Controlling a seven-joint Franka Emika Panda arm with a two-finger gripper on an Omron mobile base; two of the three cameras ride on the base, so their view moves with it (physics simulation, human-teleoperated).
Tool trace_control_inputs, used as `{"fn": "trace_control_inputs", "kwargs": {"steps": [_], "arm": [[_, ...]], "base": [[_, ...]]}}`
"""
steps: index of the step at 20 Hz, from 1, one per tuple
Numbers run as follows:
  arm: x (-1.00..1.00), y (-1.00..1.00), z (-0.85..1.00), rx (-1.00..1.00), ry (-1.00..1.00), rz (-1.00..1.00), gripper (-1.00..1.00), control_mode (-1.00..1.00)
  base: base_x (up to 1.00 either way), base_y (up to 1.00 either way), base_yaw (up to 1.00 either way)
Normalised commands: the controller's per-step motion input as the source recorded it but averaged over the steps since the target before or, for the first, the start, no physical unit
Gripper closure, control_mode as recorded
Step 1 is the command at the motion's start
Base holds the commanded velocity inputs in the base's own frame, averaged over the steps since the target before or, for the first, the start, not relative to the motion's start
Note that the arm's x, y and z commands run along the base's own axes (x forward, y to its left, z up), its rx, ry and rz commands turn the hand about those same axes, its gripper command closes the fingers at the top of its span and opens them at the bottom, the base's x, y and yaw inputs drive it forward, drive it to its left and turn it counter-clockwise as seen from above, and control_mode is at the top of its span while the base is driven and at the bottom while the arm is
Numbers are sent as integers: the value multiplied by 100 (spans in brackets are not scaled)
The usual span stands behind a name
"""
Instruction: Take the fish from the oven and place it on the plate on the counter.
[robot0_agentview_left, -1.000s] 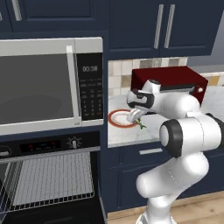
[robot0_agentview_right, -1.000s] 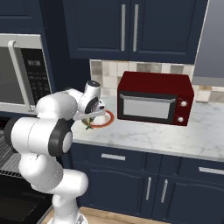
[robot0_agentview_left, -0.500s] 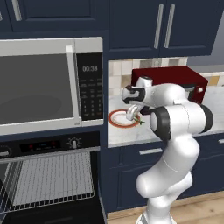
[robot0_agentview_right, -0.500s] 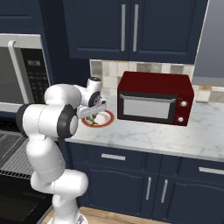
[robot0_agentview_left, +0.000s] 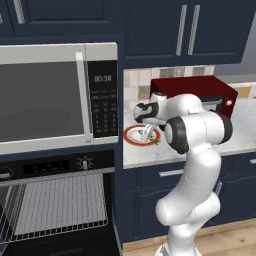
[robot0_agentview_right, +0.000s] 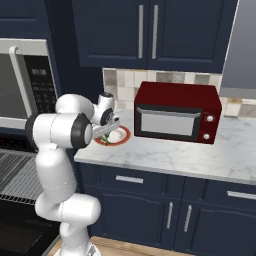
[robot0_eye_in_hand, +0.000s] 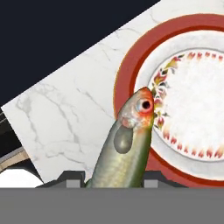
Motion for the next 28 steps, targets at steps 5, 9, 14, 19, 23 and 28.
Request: {"fn": "trace_control_inputs", "kwargs": {"steps": [5,9,14,19,23,28], "arm": [[34,0,-17,-4,0,5,100,-100],[34,0,-17,-2,0,3,100,-100],[22,0,-1,0,-2,3,100,-100],[16,0,-5,-1,-3,1,100,-100],[0,0,-36,0,0,0,100,-100],[0,0,-25,0,0,0,100,-100]], "base": [[0,0,0],[0,0,0],[0,0,0],[0,0,0],[0,0,0],[0,0,0]]}}
